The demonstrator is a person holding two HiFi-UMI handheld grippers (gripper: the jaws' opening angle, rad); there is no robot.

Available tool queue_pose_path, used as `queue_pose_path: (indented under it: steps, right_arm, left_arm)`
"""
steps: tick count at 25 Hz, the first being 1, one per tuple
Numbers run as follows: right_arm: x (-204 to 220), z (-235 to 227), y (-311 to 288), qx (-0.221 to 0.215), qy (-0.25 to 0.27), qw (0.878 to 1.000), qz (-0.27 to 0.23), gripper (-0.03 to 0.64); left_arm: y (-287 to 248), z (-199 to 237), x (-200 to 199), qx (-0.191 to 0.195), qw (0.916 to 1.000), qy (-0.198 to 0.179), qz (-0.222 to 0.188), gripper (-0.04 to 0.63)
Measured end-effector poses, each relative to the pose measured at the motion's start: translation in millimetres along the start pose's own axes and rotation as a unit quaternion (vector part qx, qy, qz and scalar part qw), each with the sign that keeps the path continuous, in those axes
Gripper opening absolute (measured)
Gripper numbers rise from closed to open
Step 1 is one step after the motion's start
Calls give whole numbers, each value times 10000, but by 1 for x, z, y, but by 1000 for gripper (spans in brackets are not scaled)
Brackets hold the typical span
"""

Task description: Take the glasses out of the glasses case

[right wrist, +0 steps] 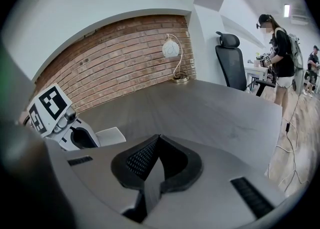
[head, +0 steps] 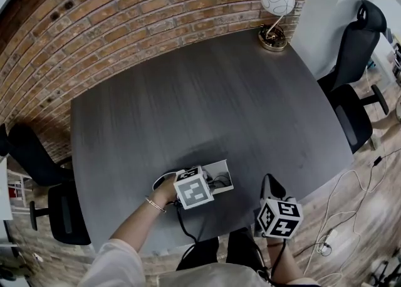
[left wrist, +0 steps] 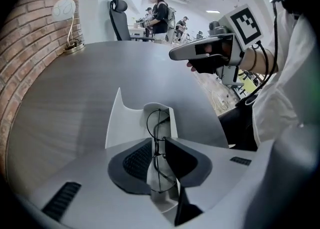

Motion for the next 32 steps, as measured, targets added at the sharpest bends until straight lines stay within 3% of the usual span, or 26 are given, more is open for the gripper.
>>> queue_pose_path:
  steps: [9, 20, 27, 32]
  right_arm:
    - [2, -5, -2, -56, -36, 10000, 36, 32]
    - [0, -8, -7, -127, -13, 9999, 68, 32]
    - [-6, -5, -9, -187, 95, 9998, 59, 32]
    - [-8, -1, -8, -215, 179, 9996, 51, 32]
  left_arm:
    - [-4, 9, -3, 580, 9975, 18, 394, 95]
    - [-7, 8, -6, 608, 9963, 68, 595, 61]
    - [-10, 6, 0, 657, 9969, 258, 337, 43]
    - [-3, 6, 2, 463, 9982, 347, 143, 41]
Point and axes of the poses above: the fingertips, and each gripper's own axes: y backward along the fingers, z to its left, x out of its underside, the point moved 9 cm from there along y, backward along the fingers, and after that the axes turned 12 degrees about z, right-handed, at the moved point
